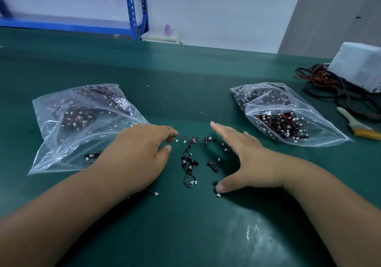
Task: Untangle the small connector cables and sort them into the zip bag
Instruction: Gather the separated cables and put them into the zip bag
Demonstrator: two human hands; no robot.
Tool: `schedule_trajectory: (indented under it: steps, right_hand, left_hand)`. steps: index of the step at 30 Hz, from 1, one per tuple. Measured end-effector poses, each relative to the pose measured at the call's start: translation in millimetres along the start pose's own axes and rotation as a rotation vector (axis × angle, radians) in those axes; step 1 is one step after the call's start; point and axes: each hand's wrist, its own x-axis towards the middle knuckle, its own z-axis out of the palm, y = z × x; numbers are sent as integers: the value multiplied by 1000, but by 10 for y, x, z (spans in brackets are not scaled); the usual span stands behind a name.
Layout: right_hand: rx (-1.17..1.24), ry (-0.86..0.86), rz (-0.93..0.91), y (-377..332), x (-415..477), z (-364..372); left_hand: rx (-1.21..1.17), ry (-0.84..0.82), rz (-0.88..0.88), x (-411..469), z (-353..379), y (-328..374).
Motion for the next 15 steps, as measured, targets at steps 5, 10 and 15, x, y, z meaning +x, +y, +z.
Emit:
schedule_trajectory:
  steps: [5,10,15]
  right_hand:
    - [-144,151,31,-65,65,140]
    - [201,443,92,-71,145,226]
    - [583,546,119,-24,147,203]
  left_hand:
    - [40,-33,34,6,26,-20]
    - [92,-114,113,14,59,-14]
    - [154,-173,166,9,89,-58]
